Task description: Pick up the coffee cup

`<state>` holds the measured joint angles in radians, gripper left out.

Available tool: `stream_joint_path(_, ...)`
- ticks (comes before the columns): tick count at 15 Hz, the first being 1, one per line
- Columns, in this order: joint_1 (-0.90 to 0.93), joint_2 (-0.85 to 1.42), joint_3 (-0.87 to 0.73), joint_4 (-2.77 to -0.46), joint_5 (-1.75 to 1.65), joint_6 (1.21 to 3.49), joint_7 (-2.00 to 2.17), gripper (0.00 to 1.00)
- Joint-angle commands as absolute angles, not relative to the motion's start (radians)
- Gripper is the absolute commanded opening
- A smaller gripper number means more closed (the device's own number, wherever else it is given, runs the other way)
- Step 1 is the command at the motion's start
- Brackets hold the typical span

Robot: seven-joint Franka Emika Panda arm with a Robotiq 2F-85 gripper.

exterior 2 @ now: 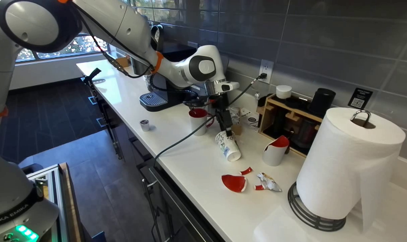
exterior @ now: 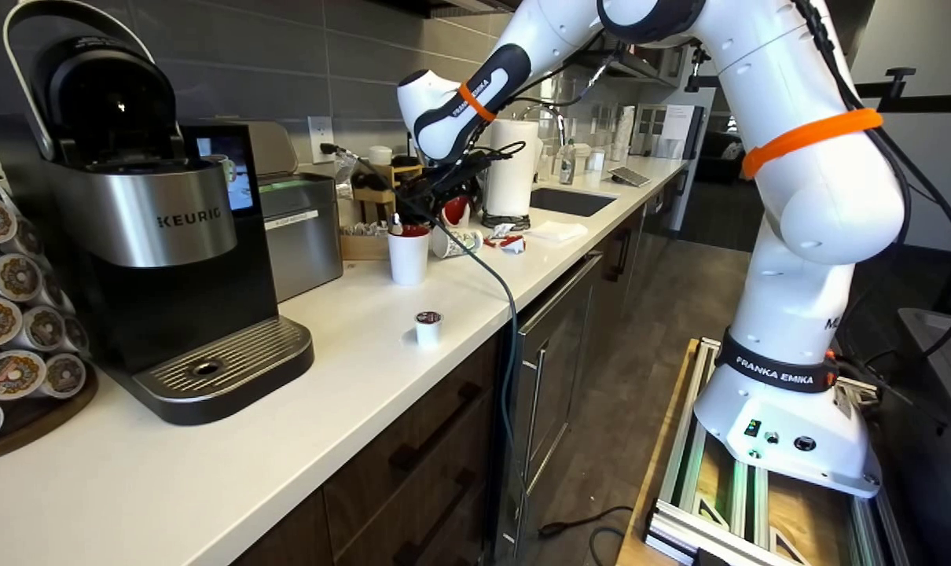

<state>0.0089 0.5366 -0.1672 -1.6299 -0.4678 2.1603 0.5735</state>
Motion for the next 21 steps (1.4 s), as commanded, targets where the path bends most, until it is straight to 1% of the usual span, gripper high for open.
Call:
stream_joint_path(1,0.030,0.572,-0.181,-1.573,-0.438,2.112,0.549,1.00)
stream_joint_path(4,0.047,0.551,-0.181,-1.571,-0.445,2.060,0.544,1.00)
stream_joint_path(8,0.052,0.577,-0.180,-1.536,-0.451,1.996,0.538,1.00)
stream_joint_path(14,0.048,0.622,-0.183,-1.519,-0.449,1.995,0.536,0.99)
stream_joint_path(15,0.048,0.629,-0.188,-1.517,-0.453,1.998,0.540,0.94)
stream_joint_path(16,0.050,0.637,-0.197,-1.514,-0.460,1.998,0.551,0.74)
stream_joint_path(17,0.051,0.645,-0.205,-1.511,-0.465,1.999,0.557,0.70)
stream_joint_path(20,0.058,0.656,-0.222,-1.504,-0.475,1.995,0.563,0.45)
stream_joint_path(21,0.060,0.655,-0.226,-1.504,-0.478,1.996,0.565,0.39)
